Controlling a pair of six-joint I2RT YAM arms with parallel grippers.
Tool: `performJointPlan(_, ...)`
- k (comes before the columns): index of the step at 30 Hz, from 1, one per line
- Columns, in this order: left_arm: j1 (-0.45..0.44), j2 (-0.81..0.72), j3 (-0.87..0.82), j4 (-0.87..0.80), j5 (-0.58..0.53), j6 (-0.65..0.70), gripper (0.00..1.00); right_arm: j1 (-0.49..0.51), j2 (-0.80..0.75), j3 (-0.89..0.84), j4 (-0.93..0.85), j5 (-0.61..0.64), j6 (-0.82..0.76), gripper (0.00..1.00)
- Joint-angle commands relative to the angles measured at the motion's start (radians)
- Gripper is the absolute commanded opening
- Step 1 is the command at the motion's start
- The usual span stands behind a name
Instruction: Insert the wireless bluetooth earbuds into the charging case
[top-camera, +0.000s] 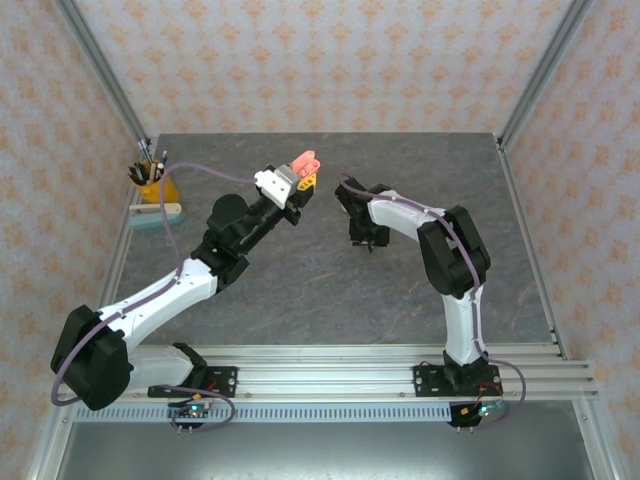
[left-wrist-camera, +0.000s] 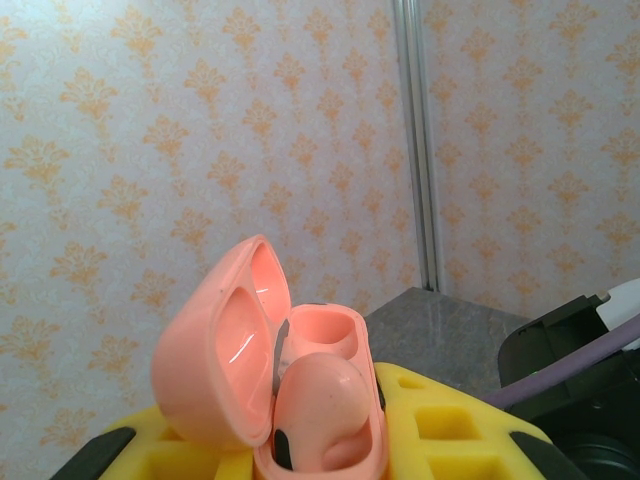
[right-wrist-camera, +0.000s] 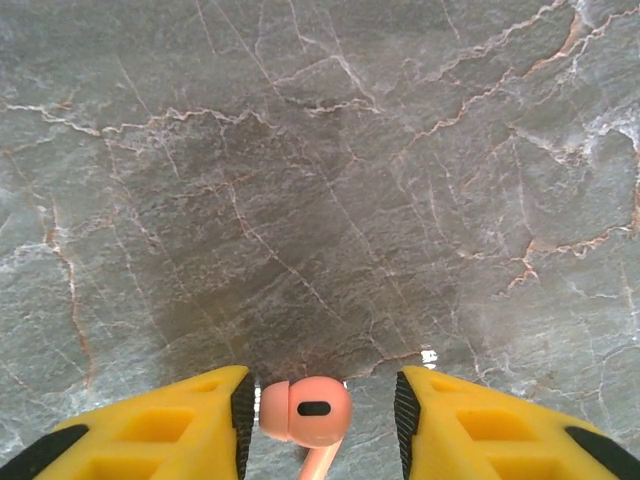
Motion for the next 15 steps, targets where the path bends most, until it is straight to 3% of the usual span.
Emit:
performJointPlan(1, 0.012, -0.021, -0.005, 0.047, -0.014, 0.001, 0.0, -0.003, -0.004, -0.022, -0.004, 0.012, 0.016, 0.42)
performJointPlan(15, 0.012, -0.021, 0.006, 0.039, -0.014, 0.006, 0.0, -0.006, -0.017, -0.074, 0.024, -0.023, 0.043, 0.38)
